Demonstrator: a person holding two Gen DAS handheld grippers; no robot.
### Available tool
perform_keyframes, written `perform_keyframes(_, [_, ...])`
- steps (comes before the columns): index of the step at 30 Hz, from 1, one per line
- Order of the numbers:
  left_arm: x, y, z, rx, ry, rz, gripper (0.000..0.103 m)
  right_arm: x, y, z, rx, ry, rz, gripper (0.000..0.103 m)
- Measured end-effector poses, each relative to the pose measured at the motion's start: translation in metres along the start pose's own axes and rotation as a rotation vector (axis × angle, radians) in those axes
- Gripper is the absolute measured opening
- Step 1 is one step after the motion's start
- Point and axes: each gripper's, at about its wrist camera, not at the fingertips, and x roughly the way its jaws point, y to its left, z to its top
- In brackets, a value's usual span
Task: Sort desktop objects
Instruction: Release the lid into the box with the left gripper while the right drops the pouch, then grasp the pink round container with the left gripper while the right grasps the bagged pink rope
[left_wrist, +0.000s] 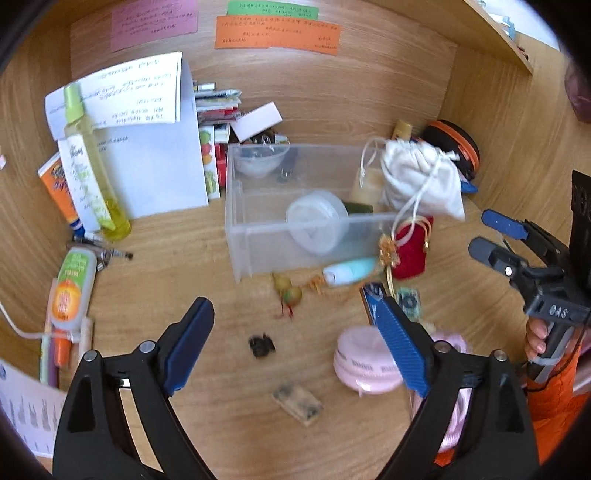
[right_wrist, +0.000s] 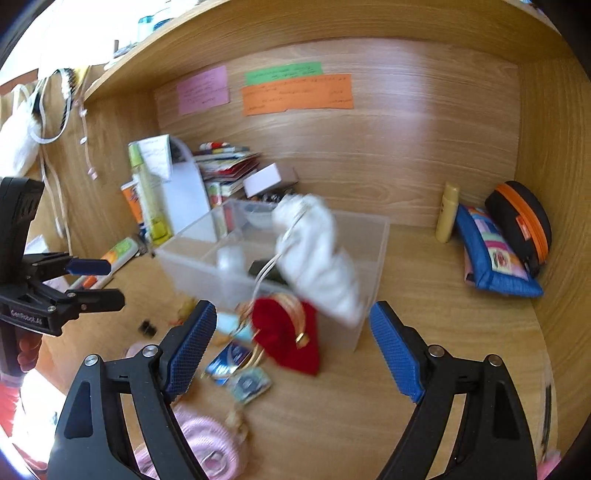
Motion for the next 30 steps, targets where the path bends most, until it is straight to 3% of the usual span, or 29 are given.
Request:
perform_keyframes(15, [-0.027, 0.008, -0.072, -0.098, -0.015, 0.000, 0.090, -0.003, 0.070, -0.080, -0.046, 0.140, 0.051, 0.083])
perform_keyframes(24, [-0.017, -0.007, -0.084, -0.091, 0.007, -0.048, 0.091, 0.006, 0.069, -0.094, -0.035, 0.160, -0.046, 0.090])
perform_keyframes(30, [0.000, -0.031, -0.074, -0.045, 0.023, -0.109, 0.091, 0.002, 0.044, -0.098, 0.031, 0.185, -0.015, 0.090])
